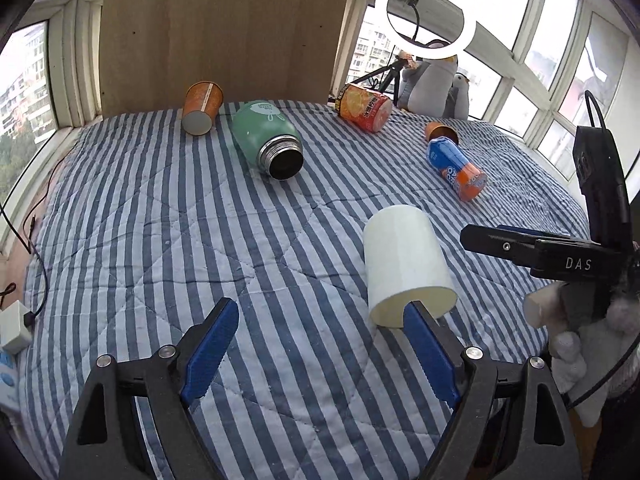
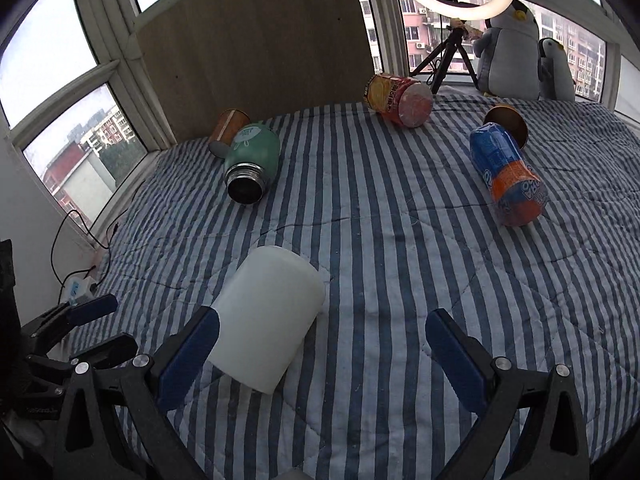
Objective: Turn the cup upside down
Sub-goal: 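Close the right tool on the white cup while the left tool opens and releases it, then rotate the white cup with the right tool until its opening faces down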
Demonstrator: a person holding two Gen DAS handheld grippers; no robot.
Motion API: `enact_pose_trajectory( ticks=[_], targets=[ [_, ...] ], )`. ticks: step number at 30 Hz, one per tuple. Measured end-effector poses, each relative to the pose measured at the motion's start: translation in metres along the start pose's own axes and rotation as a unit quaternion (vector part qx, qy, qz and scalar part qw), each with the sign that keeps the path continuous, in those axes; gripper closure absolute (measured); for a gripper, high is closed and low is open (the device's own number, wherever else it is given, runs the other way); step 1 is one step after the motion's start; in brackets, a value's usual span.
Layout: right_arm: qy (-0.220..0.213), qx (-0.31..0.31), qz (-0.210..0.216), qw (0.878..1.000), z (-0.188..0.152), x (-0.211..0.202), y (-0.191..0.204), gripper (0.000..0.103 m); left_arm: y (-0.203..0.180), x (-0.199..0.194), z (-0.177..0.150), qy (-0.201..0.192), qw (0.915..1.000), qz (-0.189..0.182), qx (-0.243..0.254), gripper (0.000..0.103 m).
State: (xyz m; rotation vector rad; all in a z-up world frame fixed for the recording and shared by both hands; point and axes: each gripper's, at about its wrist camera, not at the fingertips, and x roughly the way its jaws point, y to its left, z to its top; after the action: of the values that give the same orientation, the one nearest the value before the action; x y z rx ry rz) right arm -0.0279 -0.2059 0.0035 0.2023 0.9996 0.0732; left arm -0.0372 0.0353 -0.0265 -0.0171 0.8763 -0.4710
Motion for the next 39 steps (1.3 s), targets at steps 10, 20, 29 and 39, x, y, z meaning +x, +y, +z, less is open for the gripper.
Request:
enact_pose_trajectory(
  ticks=[10,20,29,39],
  targets=[
    [0.123,0.061,0.033,0.990,0.020,0.058,0.004,0.004,-0.009,0.007,-0.005,-0.007,0.9997,0.016,0.019,0.016],
    [0.182,0.078,0.088,0.976,0.026,0.095,0.011,0.010,-0.005,0.008,-0.002,-0.017,0.9997,0.015,0.009,0.016],
    [0.121,0.055,0.126,0.983,0.018,0.085,0.017,0.024,0.004,0.015,-0.002,-0.014,0.9998,0.009,-0.007,0.016],
    [-0.112,-0.048,0.026,0.992,0.028,0.039,0.015,0.025,-0.001,0.031,0.003,-0.008,0.9999,-0.001,-0.013,0.016]
  ],
)
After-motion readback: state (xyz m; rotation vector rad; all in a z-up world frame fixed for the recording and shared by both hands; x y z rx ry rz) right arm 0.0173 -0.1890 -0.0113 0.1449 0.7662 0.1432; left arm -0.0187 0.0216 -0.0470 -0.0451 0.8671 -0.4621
